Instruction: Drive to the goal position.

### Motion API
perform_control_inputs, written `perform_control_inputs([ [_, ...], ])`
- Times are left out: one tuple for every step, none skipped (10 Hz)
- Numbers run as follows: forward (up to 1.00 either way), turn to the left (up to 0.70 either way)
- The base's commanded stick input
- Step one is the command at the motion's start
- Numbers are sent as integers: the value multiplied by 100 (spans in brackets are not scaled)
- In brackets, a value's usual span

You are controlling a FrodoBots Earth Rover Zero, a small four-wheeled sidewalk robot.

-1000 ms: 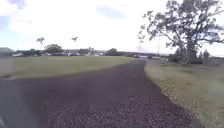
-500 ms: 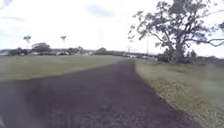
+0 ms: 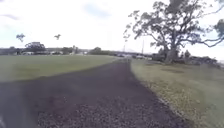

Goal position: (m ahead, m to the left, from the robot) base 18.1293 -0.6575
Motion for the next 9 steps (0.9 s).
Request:
perform_control_inputs([
  [50,0],
  [50,0],
  [50,0],
  [50,0],
  [50,0],
  [50,0],
  [50,0],
  [50,0],
  [50,-46],
])
